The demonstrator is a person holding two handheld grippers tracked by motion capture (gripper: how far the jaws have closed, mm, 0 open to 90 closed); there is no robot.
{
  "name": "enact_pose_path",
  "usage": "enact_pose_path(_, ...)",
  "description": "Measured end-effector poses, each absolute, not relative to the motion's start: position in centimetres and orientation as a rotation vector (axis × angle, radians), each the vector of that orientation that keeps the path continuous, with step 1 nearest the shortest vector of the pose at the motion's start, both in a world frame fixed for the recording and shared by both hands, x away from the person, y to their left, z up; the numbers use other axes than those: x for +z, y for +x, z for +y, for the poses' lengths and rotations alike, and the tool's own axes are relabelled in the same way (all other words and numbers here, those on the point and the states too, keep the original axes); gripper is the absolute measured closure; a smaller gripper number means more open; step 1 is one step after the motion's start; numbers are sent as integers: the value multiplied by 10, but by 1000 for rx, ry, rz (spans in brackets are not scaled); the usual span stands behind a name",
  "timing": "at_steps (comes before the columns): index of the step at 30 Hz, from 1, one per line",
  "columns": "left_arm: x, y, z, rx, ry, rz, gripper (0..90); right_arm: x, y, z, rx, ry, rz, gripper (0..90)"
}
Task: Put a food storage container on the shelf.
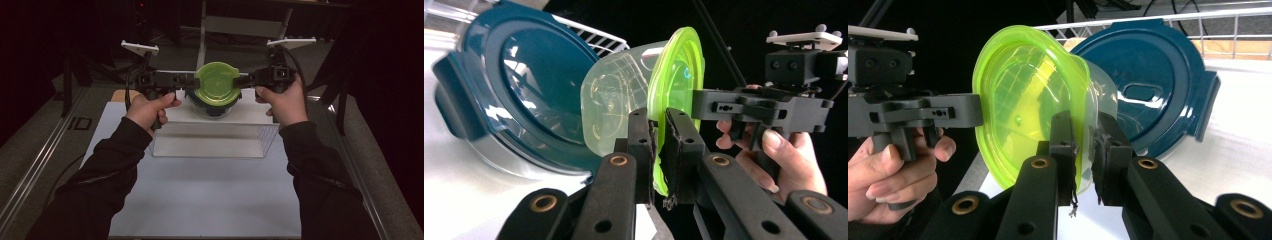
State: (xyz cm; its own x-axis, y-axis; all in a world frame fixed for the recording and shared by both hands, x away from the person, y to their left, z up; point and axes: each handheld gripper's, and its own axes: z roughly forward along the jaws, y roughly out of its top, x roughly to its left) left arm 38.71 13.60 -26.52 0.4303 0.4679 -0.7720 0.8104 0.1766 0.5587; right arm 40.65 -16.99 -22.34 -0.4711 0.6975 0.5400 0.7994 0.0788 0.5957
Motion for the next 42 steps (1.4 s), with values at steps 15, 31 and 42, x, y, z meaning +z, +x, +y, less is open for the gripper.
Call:
enact_pose_path(15,-278,404,133,-381,1434,1213,710,-231,429,-170,-1350,-1584,-2144,763)
enact_pose_path(31,-275,403,136,-304,1389,1221,472,-228,433,-171,-1430,-1593,-2161,535)
enact_pose_path(42,-279,365,152,-196,1461,1167,456,-220,398,-187,-1542,-1545,-2246,510)
